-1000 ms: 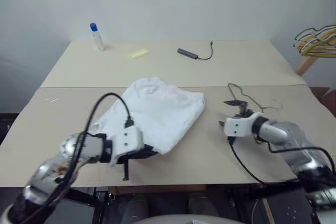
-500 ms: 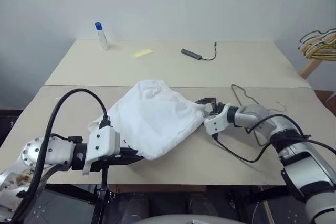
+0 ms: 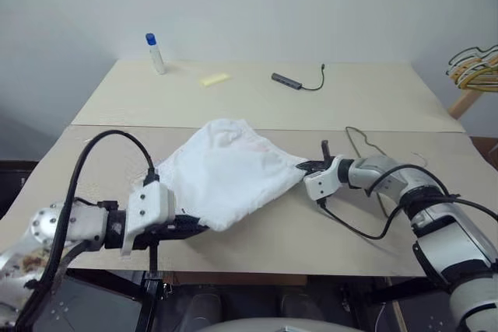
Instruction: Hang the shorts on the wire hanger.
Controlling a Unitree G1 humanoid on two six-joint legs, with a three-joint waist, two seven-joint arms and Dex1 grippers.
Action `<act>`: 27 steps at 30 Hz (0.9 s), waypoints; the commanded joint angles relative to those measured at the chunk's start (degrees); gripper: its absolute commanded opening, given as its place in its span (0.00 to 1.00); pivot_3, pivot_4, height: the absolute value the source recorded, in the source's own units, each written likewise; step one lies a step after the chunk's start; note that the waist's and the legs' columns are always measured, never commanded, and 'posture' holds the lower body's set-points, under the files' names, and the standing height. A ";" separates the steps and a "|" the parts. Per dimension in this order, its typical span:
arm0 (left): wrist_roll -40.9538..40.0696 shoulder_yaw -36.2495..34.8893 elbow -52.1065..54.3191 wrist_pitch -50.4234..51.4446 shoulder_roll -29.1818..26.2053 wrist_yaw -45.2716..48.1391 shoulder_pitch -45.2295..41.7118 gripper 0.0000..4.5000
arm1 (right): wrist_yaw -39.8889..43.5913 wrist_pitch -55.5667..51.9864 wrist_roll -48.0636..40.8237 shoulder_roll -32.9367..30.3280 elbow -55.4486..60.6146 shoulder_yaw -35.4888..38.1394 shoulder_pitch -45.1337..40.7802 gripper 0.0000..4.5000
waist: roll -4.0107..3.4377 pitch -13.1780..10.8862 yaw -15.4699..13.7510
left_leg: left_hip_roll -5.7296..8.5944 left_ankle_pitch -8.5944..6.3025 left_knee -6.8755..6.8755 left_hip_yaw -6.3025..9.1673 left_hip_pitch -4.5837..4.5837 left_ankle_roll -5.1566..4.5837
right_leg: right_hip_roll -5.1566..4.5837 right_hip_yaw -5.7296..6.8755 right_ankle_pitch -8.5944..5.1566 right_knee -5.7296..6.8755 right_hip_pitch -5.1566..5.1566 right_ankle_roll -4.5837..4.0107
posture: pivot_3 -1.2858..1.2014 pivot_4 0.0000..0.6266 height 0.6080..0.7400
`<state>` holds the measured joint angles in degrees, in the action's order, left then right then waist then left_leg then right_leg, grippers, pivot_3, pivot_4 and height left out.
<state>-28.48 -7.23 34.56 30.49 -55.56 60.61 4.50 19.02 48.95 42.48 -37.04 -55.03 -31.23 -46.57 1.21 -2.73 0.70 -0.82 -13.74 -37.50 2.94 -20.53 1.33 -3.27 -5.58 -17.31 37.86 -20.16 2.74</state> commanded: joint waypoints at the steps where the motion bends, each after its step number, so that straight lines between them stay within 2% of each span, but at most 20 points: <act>1: 9.78 6.03 -11.93 -6.69 0.61 -1.95 -8.15 0.00 | -1.18 -3.74 0.67 -1.92 -0.75 1.11 -3.73 0.01 | -0.01 0.00 -0.07 | 0.01 0.00 0.01 0.00 0.06 0.00 | 0.00 0.01 -0.01 0.00 0.06 -0.01 | 0.56 0.00 1.00; 4: 18.99 12.63 -23.00 -16.42 1.71 -1.71 -17.66 0.00 | -1.86 -6.41 1.02 -5.57 0.11 2.33 -4.09 0.01 | 0.00 -0.01 -0.17 | 0.04 0.01 0.05 0.01 0.03 -0.01 | -0.01 0.01 -0.01 -0.04 0.02 0.01 | 0.55 0.00 1.00; 8: 20.36 15.50 -30.20 -21.31 5.52 -0.26 -26.26 0.00 | 5.29 -9.12 -6.30 -13.43 11.54 7.90 3.41 0.01 | 0.00 -0.01 -0.33 | 0.06 0.01 0.05 0.01 -0.44 -0.01 | -0.07 0.02 0.00 -0.07 -0.37 0.06 | 0.54 0.00 1.00; 11: 22.34 16.64 -33.29 -25.41 6.48 0.15 -28.61 0.00 | 13.34 -14.40 -15.28 -19.71 29.29 13.56 15.83 0.01 | 0.01 0.00 -0.18 | 0.07 -0.01 0.03 0.05 -0.74 -0.03 | -0.12 0.08 -0.02 -0.14 -0.57 0.13 | 0.53 0.00 1.00; 14: 21.83 16.48 -32.76 -27.76 5.74 2.18 -28.34 0.00 | 20.95 -23.93 -26.05 -26.35 52.67 21.85 34.38 0.01 | -0.02 0.01 0.22 | 0.05 -0.05 0.06 0.06 -0.83 -0.10 | -0.10 0.06 -0.05 -0.15 -0.63 0.16 | 0.52 0.00 1.00; 17: 15.90 13.84 -27.64 -26.85 0.90 10.14 -24.35 0.00 | 26.40 -34.92 -35.54 -28.68 72.69 30.34 49.75 0.01 | -0.07 0.01 1.53 | 0.00 -0.07 0.10 0.00 -0.85 -0.13 | -0.06 -0.04 -0.08 -0.09 -0.71 0.17 | 0.52 0.00 1.00; 19: 11.88 12.66 -25.46 -25.38 -3.32 16.41 -22.46 0.00 | 29.17 -39.39 -38.64 -29.30 79.99 33.81 54.57 0.01 | -0.03 -0.01 2.40 | -0.09 -0.07 0.14 -0.03 -0.79 -0.14 | 0.00 -0.11 -0.09 0.03 -0.69 0.15 | 0.52 0.00 1.00; 21: 9.58 12.76 -25.16 -25.09 -7.98 23.73 -22.14 0.00 | 32.10 -44.26 -43.00 -29.42 84.71 35.33 55.41 0.01 | 0.03 -0.08 2.66 | -0.08 -0.07 0.01 -0.09 -0.64 -0.13 | 0.02 -0.10 -0.12 0.17 -0.59 0.20 | 0.52 0.00 1.00; 22: 9.70 13.36 -25.81 -25.21 -8.63 25.17 -23.02 0.00 | 33.28 -46.53 -45.03 -29.03 85.56 34.98 53.96 0.01 | 0.06 -0.08 2.68 | -0.10 -0.03 -0.03 -0.10 -0.52 -0.17 | 0.05 -0.06 -0.31 0.13 -0.39 0.51 | 0.52 0.00 1.00; 24: 12.30 15.38 -29.13 -27.00 -6.01 23.67 -26.63 0.00 | 33.74 -52.23 -46.54 -26.23 83.99 31.87 47.16 0.01 | 0.15 -0.12 2.56 | -0.17 -0.04 -0.03 -0.10 0.27 -0.15 | 0.06 0.02 -0.48 -0.05 0.15 0.40 | 0.52 0.00 1.00; 25: 13.31 16.03 -30.49 -27.67 -4.71 23.03 -27.99 0.00 | 33.88 -54.12 -46.51 -25.13 83.11 30.67 44.65 0.01 | 0.22 -0.16 2.41 | -0.18 -0.06 -0.01 -0.12 0.66 -0.13 | 0.03 0.05 -0.71 -0.19 0.51 0.07 | 0.51 0.00 1.00; 27: 19.12 17.52 -38.58 -28.27 4.80 11.97 -35.75 0.00 | 31.96 -60.48 -41.55 -19.13 74.15 25.07 31.73 0.01 | 0.25 -0.05 1.85 | -0.14 -0.07 0.14 -0.13 1.15 -0.11 | -0.04 0.04 -0.73 -0.39 0.97 0.08 | 0.51 0.00 1.00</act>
<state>-13.42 9.21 0.96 3.01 -55.16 80.51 -26.38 52.63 -6.57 -1.68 -58.84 24.60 -3.76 -8.48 1.46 -2.78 2.55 -0.96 -13.80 -37.29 2.83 -19.27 1.21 -3.30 -5.50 -18.02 37.33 -19.03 2.83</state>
